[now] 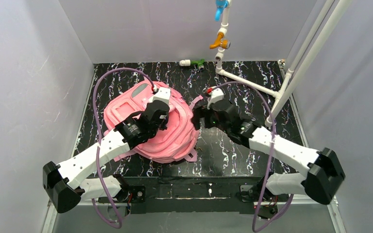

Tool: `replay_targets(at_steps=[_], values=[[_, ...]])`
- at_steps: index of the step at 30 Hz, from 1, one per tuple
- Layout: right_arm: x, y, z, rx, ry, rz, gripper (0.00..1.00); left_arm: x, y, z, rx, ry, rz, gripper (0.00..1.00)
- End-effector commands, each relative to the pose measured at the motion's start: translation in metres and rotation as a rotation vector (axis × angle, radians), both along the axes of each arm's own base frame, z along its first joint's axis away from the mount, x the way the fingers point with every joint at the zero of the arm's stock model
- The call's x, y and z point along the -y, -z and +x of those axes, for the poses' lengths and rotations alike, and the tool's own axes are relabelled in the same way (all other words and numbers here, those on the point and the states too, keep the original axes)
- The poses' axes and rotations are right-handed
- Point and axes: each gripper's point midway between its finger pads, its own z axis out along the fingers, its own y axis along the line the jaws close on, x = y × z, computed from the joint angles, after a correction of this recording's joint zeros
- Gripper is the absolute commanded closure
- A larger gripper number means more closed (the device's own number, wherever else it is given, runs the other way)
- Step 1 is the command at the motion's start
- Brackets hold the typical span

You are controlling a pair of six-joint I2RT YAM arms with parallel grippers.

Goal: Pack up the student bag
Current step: Place the stationery in the student bag, then pick up the stationery from the center of the board.

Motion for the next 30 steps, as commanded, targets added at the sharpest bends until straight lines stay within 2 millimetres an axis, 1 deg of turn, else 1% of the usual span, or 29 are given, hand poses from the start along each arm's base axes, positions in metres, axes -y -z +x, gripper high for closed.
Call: replay_targets(at_steps=[1,2,3,4,6,8,10,13,15,17,20,23,25,27,30], values=[[0.153,0.051,0.012,-0.104,0.616,-0.299,0.02,-0.002,-0.018,0.001,0.066,-0.019,-0.055,1.00],[0.180,0.056,0.011,-0.164,0.769,-0.252,0.02,-0.002,-0.017,0.001,0.064,-0.016,-0.058,1.00],[0.200,0.064,0.005,-0.234,0.908,-0.175,0.02,0.000,-0.016,0.000,0.061,-0.012,-0.061,1.00],[0.213,0.074,-0.001,-0.308,1.025,-0.082,0.02,0.001,-0.016,0.000,0.060,-0.009,-0.065,1.00],[0.225,0.098,-0.015,-0.463,1.165,0.054,0.02,0.002,-0.016,0.000,0.058,-0.005,-0.070,1.00],[0.231,0.117,-0.024,-0.555,1.252,0.118,0.02,0.003,-0.017,0.000,0.057,-0.002,-0.075,1.00],[0.246,0.126,-0.027,-0.573,1.332,0.098,0.02,0.005,-0.017,0.000,0.056,0.004,-0.078,1.00],[0.269,0.127,-0.028,-0.567,1.440,-0.002,0.02,0.005,-0.019,0.000,0.057,0.008,-0.080,1.00],[0.282,0.132,-0.029,-0.612,1.492,-0.068,0.01,0.004,-0.019,-0.001,0.059,0.005,-0.083,1.00],[0.287,0.143,-0.029,-0.678,1.507,-0.108,0.02,0.004,-0.018,0.000,0.057,0.003,-0.083,1.00],[0.288,0.159,-0.033,-0.786,1.514,-0.127,0.02,0.004,-0.018,-0.001,0.054,0.005,-0.081,1.00],[0.285,0.167,-0.034,-0.815,1.522,-0.111,0.02,0.003,-0.018,-0.001,0.055,0.004,-0.079,1.00],[0.285,0.171,-0.037,-0.824,1.536,-0.076,0.03,0.003,-0.018,-0.001,0.055,0.002,-0.077,1.00],[0.284,0.174,-0.035,-0.812,1.543,-0.029,0.11,0.003,-0.018,-0.001,0.054,0.003,-0.076,1.00],[0.281,0.177,-0.032,-0.791,1.546,0.044,0.32,0.004,-0.019,-0.001,0.052,0.003,-0.079,1.00]])
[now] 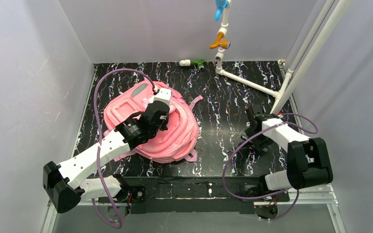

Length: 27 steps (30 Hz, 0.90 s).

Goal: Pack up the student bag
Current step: Pick up the stationery from the center of the board.

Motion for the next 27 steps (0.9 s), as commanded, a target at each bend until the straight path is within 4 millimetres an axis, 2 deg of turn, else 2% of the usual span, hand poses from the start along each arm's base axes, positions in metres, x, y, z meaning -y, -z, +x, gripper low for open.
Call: replay_targets(at_steps=[1,4,7,9,12,14,16,19,21,23,25,27], values=[[-0.005,0.005,0.002,0.087,0.066,0.063,0.38,0.000,-0.023,0.001,0.057,-0.016,-0.064,1.00],[-0.010,0.009,0.006,0.122,0.059,0.097,0.50,0.001,-0.021,0.001,0.052,-0.014,-0.064,1.00],[-0.014,0.009,0.012,0.130,0.004,0.098,0.68,0.002,-0.021,0.001,0.049,-0.014,-0.064,1.00],[-0.017,0.011,0.013,0.121,-0.039,0.093,0.73,0.002,-0.020,0.001,0.046,-0.014,-0.064,1.00],[-0.030,0.017,0.014,0.104,-0.127,0.092,0.84,0.002,-0.019,0.001,0.044,-0.015,-0.064,1.00],[-0.047,0.020,0.018,0.110,-0.223,0.090,0.91,0.003,-0.019,0.002,0.042,-0.014,-0.064,1.00],[-0.070,0.019,0.022,0.115,-0.351,0.072,0.99,0.004,-0.019,0.002,0.042,-0.014,-0.065,1.00],[-0.126,-0.001,0.035,0.205,-0.626,0.071,0.99,0.002,-0.019,0.002,0.045,-0.018,-0.056,1.00],[-0.176,-0.026,0.043,0.329,-0.886,0.133,0.99,0.000,-0.020,0.002,0.048,-0.022,-0.050,1.00],[-0.212,-0.056,0.045,0.466,-1.077,0.189,0.99,-0.002,-0.021,0.002,0.053,-0.028,-0.046,1.00],[-0.238,-0.086,0.048,0.589,-1.221,0.223,0.99,-0.004,-0.022,0.002,0.055,-0.032,-0.044,1.00],[-0.261,-0.106,0.044,0.653,-1.367,0.271,0.99,-0.004,-0.023,0.001,0.055,-0.032,-0.042,1.00]])
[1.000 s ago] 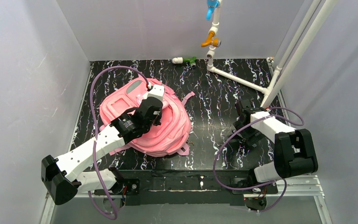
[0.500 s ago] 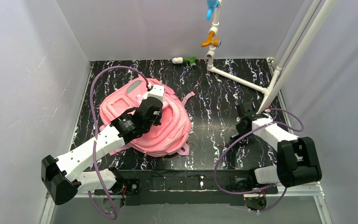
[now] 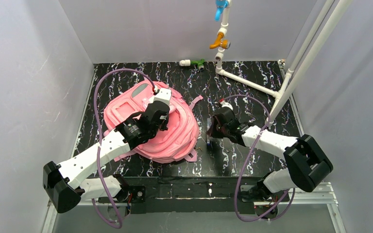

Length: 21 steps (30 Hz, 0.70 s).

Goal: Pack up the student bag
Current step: Pick up the stationery from the center of the board, then place the stationery in the student bag.

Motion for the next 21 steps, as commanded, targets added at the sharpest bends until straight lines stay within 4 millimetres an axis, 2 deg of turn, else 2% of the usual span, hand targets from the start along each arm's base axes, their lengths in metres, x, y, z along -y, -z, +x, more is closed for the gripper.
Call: replay_targets(at_steps=[1,4,9,11,14,18,21], values=[[-0.073,-0.087,0.014,0.284,-0.437,0.194,0.99,-0.004,-0.024,0.002,0.060,-0.032,-0.040,1.00],[-0.106,-0.110,-0.005,0.267,-0.624,0.330,0.99,-0.005,-0.025,0.002,0.061,-0.033,-0.041,1.00],[-0.145,-0.142,-0.027,0.189,-0.762,0.579,0.99,-0.007,-0.027,0.002,0.065,-0.039,-0.036,1.00],[-0.152,-0.152,-0.027,0.198,-0.760,0.631,0.99,-0.008,-0.028,0.001,0.067,-0.042,-0.040,1.00],[-0.163,-0.158,-0.023,0.177,-0.740,0.695,0.99,-0.008,-0.028,-0.001,0.063,-0.043,-0.045,1.00],[-0.182,-0.159,-0.018,0.144,-0.714,0.771,0.99,-0.008,-0.030,-0.001,0.060,-0.039,-0.049,1.00],[-0.190,-0.150,-0.003,0.131,-0.630,0.776,0.99,-0.007,-0.030,-0.002,0.059,-0.039,-0.051,1.00]])
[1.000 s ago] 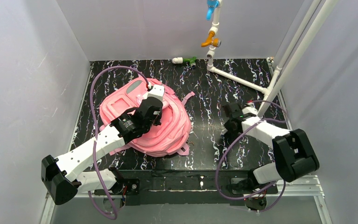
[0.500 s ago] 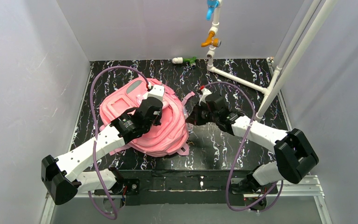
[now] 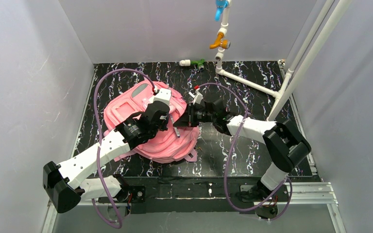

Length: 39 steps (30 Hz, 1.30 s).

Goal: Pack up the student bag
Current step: Place the stationery in the student bag.

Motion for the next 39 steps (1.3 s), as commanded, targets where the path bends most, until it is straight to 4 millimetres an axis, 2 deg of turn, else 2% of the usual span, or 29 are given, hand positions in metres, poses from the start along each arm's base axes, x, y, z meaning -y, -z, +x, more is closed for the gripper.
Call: replay_targets(at_steps=[1,5,9,12,16,21,22,23,27,31,35,39], values=[[-0.024,-0.030,0.023,-0.004,0.073,0.118,0.99,-0.006,-0.031,0.000,0.062,-0.037,-0.058,1.00],[-0.035,-0.019,0.047,-0.092,0.209,0.146,0.99,-0.003,-0.029,-0.001,0.052,-0.030,-0.067,1.00],[-0.039,-0.002,0.057,-0.126,0.336,0.102,0.99,-0.003,-0.031,-0.002,0.049,-0.027,-0.069,1.00],[-0.038,0.011,0.061,-0.038,0.401,-0.005,0.99,-0.002,-0.031,-0.002,0.047,-0.025,-0.072,1.00],[-0.041,0.015,0.070,0.076,0.454,-0.081,0.99,0.001,-0.027,-0.002,0.034,-0.026,-0.076,1.00],[-0.035,0.022,0.078,0.188,0.479,-0.191,0.68,0.002,-0.024,-0.002,0.026,-0.023,-0.071,1.00],[-0.031,0.022,0.077,0.203,0.473,-0.210,0.61,0.001,-0.025,-0.003,0.027,-0.021,-0.071,1.00],[-0.028,0.021,0.074,0.223,0.462,-0.222,0.57,0.001,-0.024,-0.003,0.027,-0.022,-0.069,1.00],[-0.016,0.001,0.059,0.327,0.379,-0.237,0.35,0.002,-0.020,-0.003,0.017,-0.019,-0.063,1.00],[0.003,-0.007,0.039,0.359,0.299,-0.303,0.30,0.012,-0.013,-0.004,-0.022,0.008,-0.077,1.00],[0.042,-0.008,0.020,0.413,0.291,-0.385,0.26,0.025,-0.006,-0.003,-0.074,0.033,-0.088,1.00],[0.094,-0.001,0.014,0.474,0.347,-0.541,0.13,0.044,-0.003,0.005,-0.152,0.046,-0.164,1.00]])
